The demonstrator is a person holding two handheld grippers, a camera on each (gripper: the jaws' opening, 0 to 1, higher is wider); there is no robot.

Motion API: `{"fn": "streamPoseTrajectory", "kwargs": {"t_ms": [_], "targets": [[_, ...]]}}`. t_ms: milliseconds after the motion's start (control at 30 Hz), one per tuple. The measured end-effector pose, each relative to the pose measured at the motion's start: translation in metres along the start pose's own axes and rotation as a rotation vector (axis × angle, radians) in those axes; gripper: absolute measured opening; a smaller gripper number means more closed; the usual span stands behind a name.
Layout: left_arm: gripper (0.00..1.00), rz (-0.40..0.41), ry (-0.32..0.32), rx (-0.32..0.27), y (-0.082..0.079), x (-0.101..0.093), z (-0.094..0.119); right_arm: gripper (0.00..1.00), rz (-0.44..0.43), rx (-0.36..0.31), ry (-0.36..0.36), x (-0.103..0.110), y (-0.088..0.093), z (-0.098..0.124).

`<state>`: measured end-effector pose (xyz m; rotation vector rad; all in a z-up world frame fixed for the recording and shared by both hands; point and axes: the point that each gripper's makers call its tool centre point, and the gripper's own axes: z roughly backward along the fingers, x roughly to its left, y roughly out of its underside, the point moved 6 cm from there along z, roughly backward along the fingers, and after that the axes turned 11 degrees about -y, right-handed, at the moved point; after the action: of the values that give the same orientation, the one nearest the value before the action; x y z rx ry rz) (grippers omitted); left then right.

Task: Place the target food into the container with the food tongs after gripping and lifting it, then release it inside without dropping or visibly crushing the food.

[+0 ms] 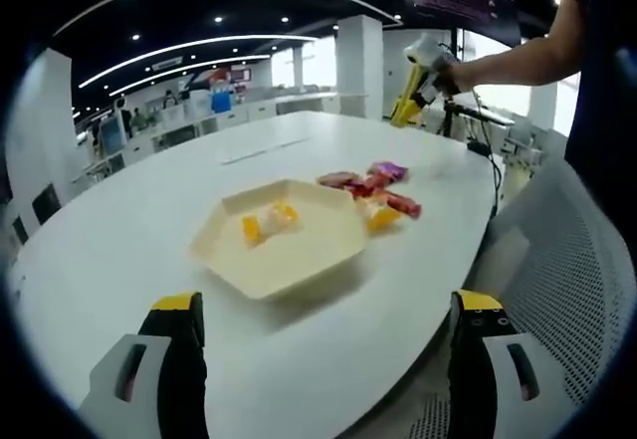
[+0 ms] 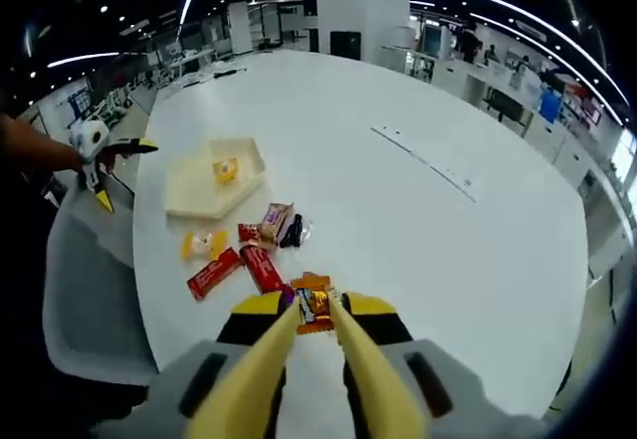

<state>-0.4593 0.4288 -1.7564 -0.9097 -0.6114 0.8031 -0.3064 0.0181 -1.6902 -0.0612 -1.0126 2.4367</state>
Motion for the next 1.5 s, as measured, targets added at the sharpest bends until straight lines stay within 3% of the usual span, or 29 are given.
{"fn": "streamPoseTrajectory", "kwargs": {"t_ms": [467, 1067, 1500], "targets": [[0.98, -0.014, -0.013, 0.008, 0.001, 0.001, -0.001, 0.21, 0.05, -0.023, -0.049, 0.018, -0.042, -0.027], [0.97, -0.032, -0.012, 0.003, 0.001, 0.002, 0.0, 0.21, 0.126, -0.026, -0.148, 0.072, -0.097, -0.077], [0.97, -0.02, -0.044, -0.021, -0.002, 0.006, 0.001, 0.21, 0.177, -0.001, -0.199, 0.098, -0.122, -0.106]]}}
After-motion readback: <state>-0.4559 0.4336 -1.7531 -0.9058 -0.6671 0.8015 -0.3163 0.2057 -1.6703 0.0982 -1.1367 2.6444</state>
